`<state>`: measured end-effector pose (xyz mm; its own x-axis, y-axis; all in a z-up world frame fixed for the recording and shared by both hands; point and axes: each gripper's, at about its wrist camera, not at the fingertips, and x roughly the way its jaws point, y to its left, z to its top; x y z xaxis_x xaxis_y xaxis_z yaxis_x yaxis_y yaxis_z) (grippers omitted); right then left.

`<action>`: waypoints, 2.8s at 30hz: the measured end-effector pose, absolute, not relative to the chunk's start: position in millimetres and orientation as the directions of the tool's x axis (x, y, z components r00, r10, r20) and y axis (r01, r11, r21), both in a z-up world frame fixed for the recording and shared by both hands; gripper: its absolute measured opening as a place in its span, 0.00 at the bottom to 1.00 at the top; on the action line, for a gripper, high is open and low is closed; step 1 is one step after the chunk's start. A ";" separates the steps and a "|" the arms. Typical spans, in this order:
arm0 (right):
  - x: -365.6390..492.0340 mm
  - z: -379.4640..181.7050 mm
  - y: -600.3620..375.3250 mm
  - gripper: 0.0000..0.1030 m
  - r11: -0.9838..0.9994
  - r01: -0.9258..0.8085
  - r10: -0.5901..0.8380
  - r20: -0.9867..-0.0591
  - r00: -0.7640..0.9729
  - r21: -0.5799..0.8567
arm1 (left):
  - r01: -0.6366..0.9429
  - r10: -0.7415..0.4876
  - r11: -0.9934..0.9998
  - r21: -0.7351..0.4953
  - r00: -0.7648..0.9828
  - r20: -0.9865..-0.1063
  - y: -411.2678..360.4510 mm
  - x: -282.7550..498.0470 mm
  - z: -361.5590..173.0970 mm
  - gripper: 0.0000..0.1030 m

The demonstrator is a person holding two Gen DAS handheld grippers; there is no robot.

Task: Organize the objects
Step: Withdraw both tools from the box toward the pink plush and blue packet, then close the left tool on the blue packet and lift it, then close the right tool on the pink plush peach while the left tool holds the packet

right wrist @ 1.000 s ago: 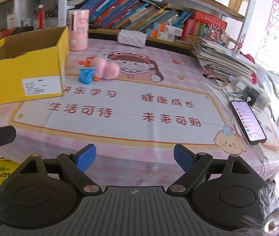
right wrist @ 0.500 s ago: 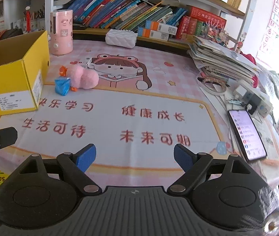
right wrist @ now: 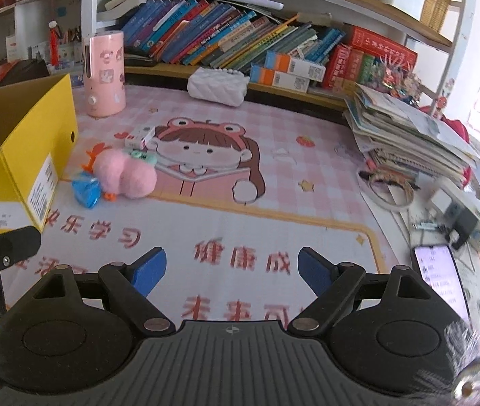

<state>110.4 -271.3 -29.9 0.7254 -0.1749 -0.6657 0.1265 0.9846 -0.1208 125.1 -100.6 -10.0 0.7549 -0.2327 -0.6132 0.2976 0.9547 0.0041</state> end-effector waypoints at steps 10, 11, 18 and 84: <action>141.2 -26.1 -299.1 0.81 0.995 0.078 -0.101 -0.645 0.758 -0.065 | 0.262 -0.178 0.964 0.052 0.777 -0.604 -128.4 140.1 -7.5 0.93; 143.9 -25.8 -302.6 0.81 0.996 0.078 -0.094 -0.643 0.760 -0.054 | 0.258 -0.171 0.964 0.061 0.781 -0.600 -131.6 140.7 -7.4 0.93; 158.0 -24.1 -325.0 0.77 0.996 0.094 -0.067 -0.621 0.781 0.011 | 0.249 -0.105 0.949 0.191 0.825 -0.555 -159.7 146.9 -8.6 0.78; 267.5 -78.4 -232.2 0.76 0.877 -0.472 0.289 -0.690 0.663 -0.086 | 0.193 -0.141 0.981 -0.005 0.698 -0.702 -113.2 146.5 -34.9 0.27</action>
